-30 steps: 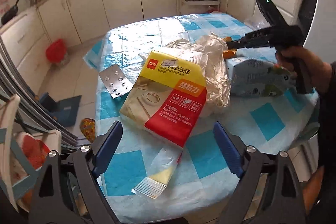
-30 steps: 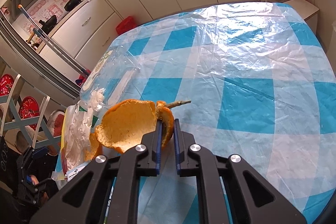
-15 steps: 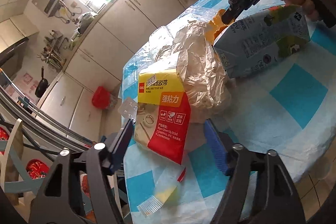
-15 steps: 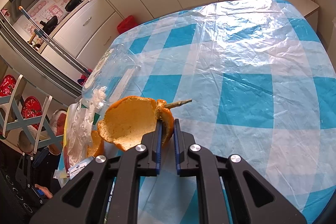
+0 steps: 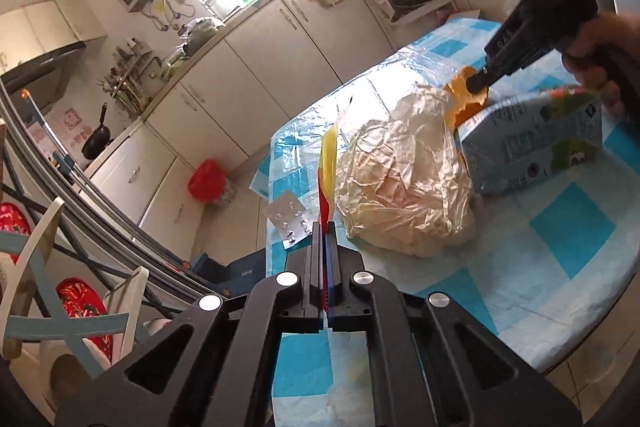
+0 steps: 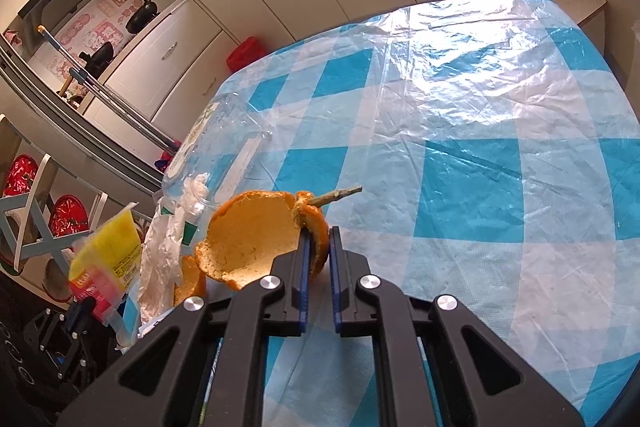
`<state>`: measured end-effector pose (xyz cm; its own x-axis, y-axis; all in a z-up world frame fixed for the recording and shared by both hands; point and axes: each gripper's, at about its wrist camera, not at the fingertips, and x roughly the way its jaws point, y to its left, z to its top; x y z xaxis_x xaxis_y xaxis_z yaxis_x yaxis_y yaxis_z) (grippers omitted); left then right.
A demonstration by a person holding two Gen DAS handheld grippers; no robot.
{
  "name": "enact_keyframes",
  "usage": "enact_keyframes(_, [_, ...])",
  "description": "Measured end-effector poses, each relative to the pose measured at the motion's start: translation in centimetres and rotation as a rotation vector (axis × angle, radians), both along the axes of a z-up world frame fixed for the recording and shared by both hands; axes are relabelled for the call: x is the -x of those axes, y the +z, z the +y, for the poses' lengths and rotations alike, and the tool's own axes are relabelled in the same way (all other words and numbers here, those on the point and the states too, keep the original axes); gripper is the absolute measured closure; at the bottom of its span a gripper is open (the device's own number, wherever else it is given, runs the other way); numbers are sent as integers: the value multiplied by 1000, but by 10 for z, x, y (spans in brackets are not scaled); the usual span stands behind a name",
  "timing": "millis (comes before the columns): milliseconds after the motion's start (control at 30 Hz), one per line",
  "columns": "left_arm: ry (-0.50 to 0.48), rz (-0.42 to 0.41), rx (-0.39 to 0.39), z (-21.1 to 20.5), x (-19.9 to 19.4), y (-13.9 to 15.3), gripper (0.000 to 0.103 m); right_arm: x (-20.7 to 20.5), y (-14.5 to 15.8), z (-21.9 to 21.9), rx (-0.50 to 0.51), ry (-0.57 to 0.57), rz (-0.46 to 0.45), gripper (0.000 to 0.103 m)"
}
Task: Collect trash
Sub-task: 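Lift and carry the orange peel and yellow strip toward the yellow bucket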
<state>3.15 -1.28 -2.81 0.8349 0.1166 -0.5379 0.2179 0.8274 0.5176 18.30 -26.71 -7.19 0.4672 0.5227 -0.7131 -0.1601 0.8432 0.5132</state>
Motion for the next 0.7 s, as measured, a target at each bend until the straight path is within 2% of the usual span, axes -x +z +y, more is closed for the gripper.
enact_keyframes(100, [35, 11, 104, 14, 4, 19, 102, 2, 4, -3, 7, -14, -20, 94])
enact_keyframes(233, [93, 33, 288, 31, 7, 44, 102, 4, 11, -12, 3, -43, -42, 94])
enact_keyframes(367, [115, 43, 428, 40, 9, 56, 102, 8, 18, -21, 5, -69, -70, 94])
enact_keyframes(700, [43, 53, 581, 28, 25, 81, 102, 34, 37, -55, -17, -148, -142, 94])
